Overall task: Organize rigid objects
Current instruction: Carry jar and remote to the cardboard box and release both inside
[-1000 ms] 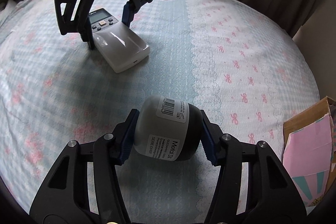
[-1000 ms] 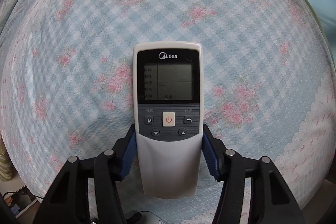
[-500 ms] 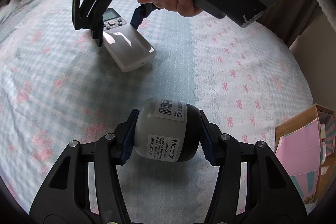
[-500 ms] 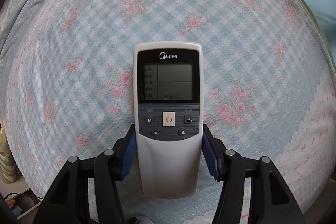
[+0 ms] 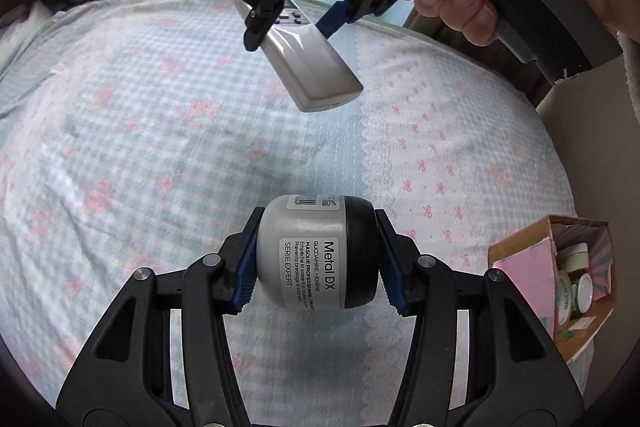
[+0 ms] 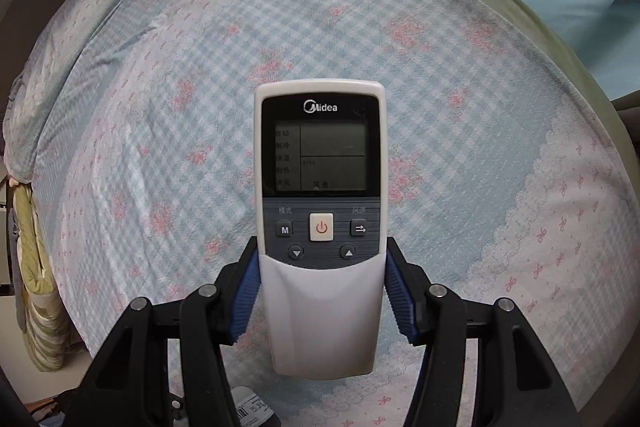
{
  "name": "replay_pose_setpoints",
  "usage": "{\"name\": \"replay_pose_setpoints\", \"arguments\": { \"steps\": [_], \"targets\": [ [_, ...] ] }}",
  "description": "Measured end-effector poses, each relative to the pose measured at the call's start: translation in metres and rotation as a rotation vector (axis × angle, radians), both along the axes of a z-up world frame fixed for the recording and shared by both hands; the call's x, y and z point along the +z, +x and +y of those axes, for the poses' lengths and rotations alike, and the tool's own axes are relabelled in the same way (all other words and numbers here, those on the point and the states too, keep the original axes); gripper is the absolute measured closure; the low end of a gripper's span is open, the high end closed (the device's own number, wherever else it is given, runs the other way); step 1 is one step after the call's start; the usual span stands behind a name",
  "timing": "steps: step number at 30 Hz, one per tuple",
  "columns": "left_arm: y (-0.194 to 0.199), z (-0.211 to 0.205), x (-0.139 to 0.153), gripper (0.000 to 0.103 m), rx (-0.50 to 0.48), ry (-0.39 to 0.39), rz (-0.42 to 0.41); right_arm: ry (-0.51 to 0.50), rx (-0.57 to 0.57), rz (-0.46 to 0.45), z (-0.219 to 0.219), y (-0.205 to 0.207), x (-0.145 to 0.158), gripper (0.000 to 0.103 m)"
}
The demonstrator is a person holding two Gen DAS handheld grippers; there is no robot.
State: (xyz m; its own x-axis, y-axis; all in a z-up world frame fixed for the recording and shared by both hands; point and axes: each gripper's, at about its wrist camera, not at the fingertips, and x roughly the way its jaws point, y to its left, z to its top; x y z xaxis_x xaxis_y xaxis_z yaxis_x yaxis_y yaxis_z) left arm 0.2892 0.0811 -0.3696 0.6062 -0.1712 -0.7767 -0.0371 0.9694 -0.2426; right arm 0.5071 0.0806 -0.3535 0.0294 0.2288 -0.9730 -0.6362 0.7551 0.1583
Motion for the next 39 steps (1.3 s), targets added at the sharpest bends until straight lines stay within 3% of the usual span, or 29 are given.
{"name": "replay_pose_setpoints", "arguments": {
  "steps": [7,14,21,29,36,39],
  "targets": [
    [-0.023,-0.02,0.068,0.055,-0.078,0.021,-0.046,0.082,-0.093,-0.046,-0.065,-0.034,0.078,0.05],
    [-0.046,-0.066,0.134,0.055,-0.205,0.041,-0.081,0.151,-0.276,-0.092,-0.184,-0.089,0.154,0.05],
    [-0.058,-0.131,0.172,0.055,-0.33,0.047,-0.117,0.194,-0.504,-0.114,-0.313,-0.149,0.194,0.05],
    [-0.056,-0.206,0.178,0.055,-0.458,0.025,-0.106,0.224,-0.781,-0.089,-0.438,-0.209,0.178,0.05],
    [-0.05,-0.26,0.153,0.055,-0.541,0.037,-0.049,0.248,-1.007,-0.039,-0.512,-0.247,0.127,0.05],
    [-0.045,-0.278,0.137,0.055,-0.571,0.049,-0.017,0.33,-1.123,0.033,-0.535,-0.26,0.095,0.05]
  ]
}}
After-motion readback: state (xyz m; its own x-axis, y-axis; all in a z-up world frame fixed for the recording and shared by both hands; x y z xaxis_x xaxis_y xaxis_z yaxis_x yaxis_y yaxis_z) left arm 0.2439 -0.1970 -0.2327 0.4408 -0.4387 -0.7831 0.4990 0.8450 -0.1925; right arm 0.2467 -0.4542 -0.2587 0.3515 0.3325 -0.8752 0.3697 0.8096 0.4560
